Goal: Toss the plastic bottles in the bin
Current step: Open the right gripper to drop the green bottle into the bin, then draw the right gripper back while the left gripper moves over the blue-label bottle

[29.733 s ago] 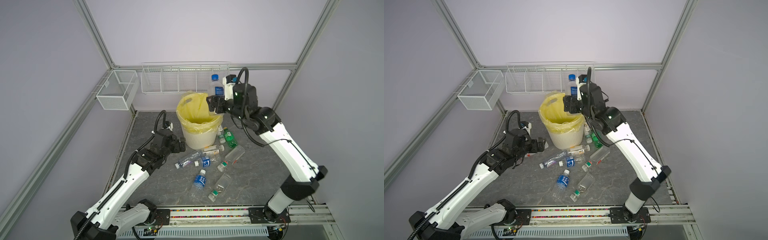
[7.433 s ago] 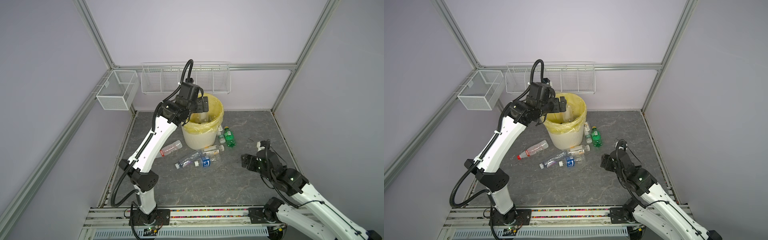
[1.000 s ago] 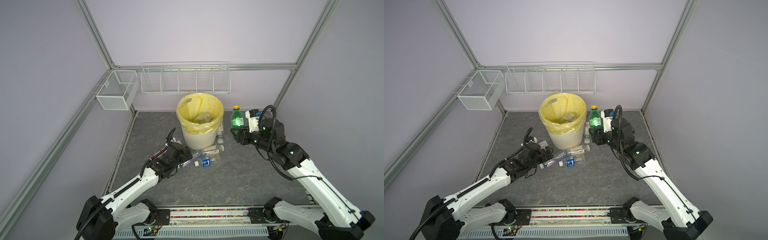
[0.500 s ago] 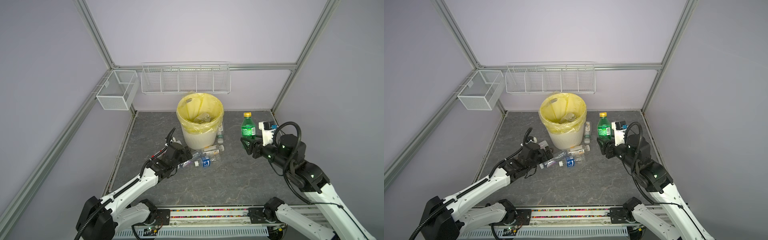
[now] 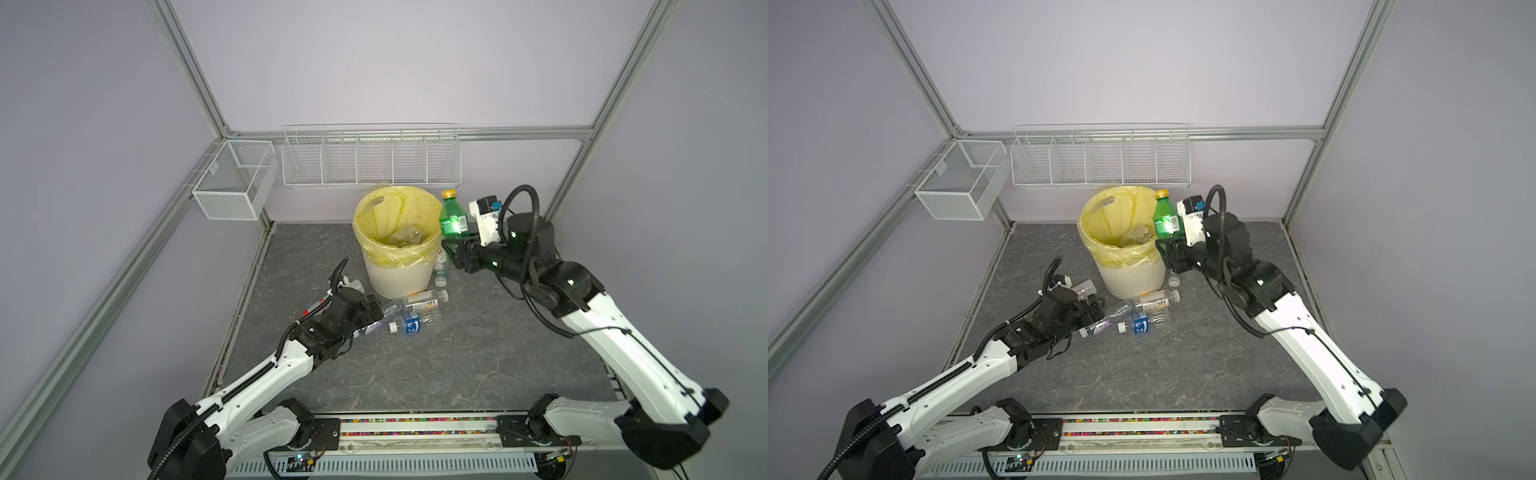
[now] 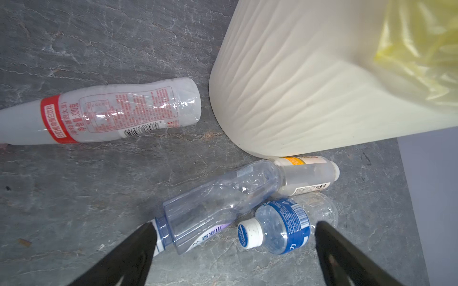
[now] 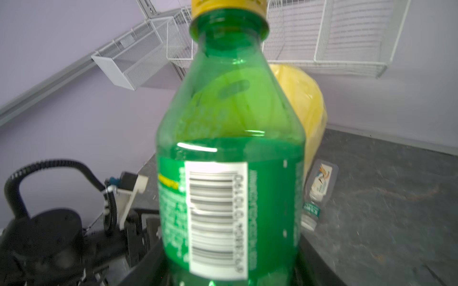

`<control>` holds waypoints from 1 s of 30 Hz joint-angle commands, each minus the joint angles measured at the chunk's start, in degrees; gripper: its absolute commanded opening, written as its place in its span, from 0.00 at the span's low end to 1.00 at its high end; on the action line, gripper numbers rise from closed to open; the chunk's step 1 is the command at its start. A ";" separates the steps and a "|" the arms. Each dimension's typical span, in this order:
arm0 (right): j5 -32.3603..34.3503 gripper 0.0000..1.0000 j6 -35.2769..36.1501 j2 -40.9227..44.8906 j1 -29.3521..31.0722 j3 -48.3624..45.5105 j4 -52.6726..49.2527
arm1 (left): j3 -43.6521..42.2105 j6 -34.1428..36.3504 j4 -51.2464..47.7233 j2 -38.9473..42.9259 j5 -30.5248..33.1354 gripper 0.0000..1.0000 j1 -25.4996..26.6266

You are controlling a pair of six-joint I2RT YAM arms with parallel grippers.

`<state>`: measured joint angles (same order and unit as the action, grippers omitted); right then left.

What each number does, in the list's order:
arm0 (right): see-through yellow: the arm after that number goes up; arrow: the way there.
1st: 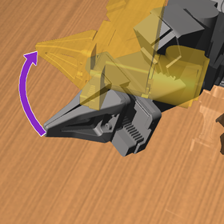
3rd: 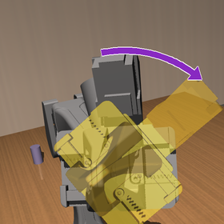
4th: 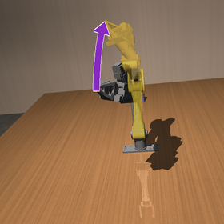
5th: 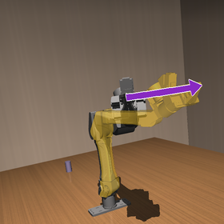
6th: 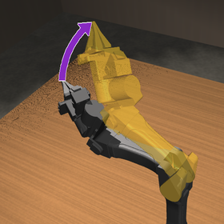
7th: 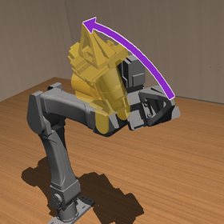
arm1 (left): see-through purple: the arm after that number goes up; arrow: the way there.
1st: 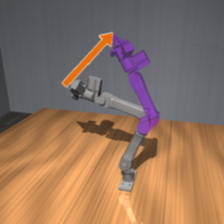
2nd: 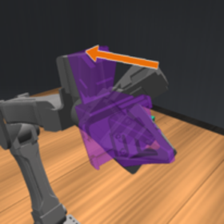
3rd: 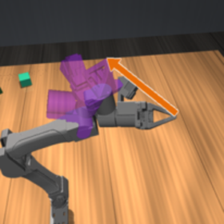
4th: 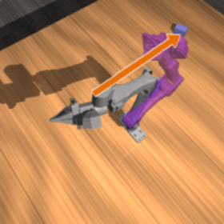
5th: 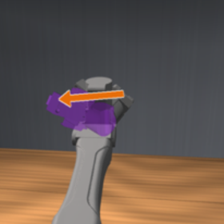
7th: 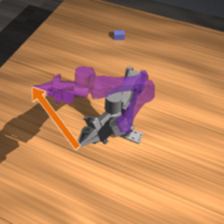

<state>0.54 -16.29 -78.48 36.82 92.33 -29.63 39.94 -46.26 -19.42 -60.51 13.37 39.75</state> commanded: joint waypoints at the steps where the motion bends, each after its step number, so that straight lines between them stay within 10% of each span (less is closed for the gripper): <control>1: 2.25 0.62 -0.41 -12.57 0.26 13.18 -2.27 | -0.83 -0.16 -0.60 1.10 0.99 0.99 -0.29; 4: 3.97 0.88 0.64 -24.78 0.09 29.64 -11.62 | -0.93 -0.15 -0.53 1.23 0.70 1.00 -0.37; 7: 3.47 0.88 1.38 -28.88 0.25 36.92 -17.73 | -0.75 0.57 -0.86 1.45 0.49 0.99 -0.46; 19: 7.13 0.88 1.73 1.38 -0.01 -2.22 -1.77 | 1.00 3.28 -1.94 -1.50 -1.12 0.99 -0.64; 30: 7.84 0.88 0.56 12.44 -0.69 -16.75 -3.29 | 0.31 5.17 -3.11 -2.82 -0.76 0.99 -0.64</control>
<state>8.14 -15.62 -67.59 36.47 77.10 -32.51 39.90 -42.13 -21.52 -63.40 12.16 39.38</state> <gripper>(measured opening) 0.878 0.994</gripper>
